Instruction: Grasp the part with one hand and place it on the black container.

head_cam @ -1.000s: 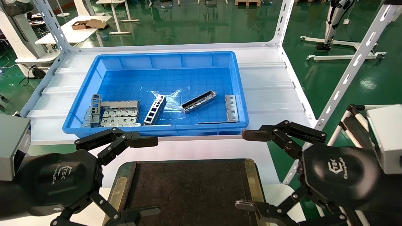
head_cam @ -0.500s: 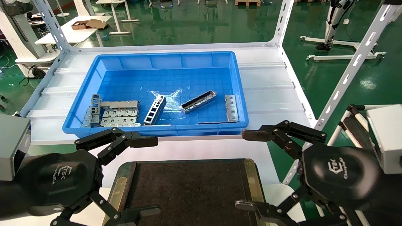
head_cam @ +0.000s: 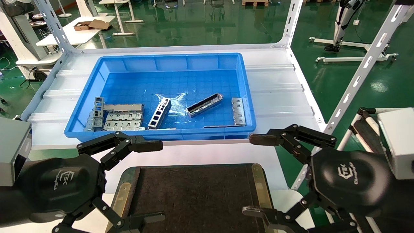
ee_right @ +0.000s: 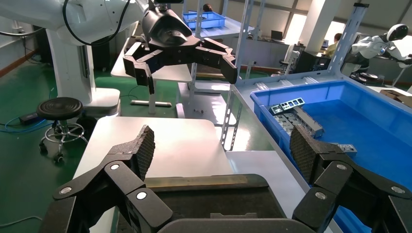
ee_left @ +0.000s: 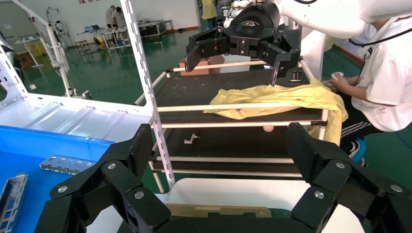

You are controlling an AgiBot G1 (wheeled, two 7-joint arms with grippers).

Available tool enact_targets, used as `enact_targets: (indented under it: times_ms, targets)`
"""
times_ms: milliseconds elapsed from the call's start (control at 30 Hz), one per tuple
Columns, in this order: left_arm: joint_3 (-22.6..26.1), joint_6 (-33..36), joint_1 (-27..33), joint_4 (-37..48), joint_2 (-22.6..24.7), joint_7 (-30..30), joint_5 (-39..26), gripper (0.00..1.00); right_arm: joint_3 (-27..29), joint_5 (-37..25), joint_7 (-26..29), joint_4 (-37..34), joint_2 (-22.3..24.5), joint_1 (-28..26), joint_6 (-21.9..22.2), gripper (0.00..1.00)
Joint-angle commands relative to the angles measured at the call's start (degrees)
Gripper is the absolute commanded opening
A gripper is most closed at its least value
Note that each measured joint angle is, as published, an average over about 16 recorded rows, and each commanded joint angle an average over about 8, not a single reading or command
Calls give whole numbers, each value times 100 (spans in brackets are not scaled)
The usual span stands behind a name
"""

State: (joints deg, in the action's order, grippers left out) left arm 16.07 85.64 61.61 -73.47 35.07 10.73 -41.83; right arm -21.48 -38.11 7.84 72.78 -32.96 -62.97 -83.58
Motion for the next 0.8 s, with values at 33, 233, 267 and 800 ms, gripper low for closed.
enact_targets:
  times_ms: [33, 233, 267, 800]
  targets:
    - [0, 0, 0, 0, 0, 0, 0, 100, 0, 0, 0, 0, 0, 0, 0, 100]
    - [0, 0, 0, 0, 0, 0, 0, 100, 0, 0, 0, 0, 0, 0, 0, 100]
    - [0, 0, 0, 0, 0, 0, 0, 100, 0, 0, 0, 0, 0, 0, 0, 100]
    - [2, -315, 117, 34, 83, -132, -275, 100, -1, 0, -1, -2, 0, -1, -1, 100]
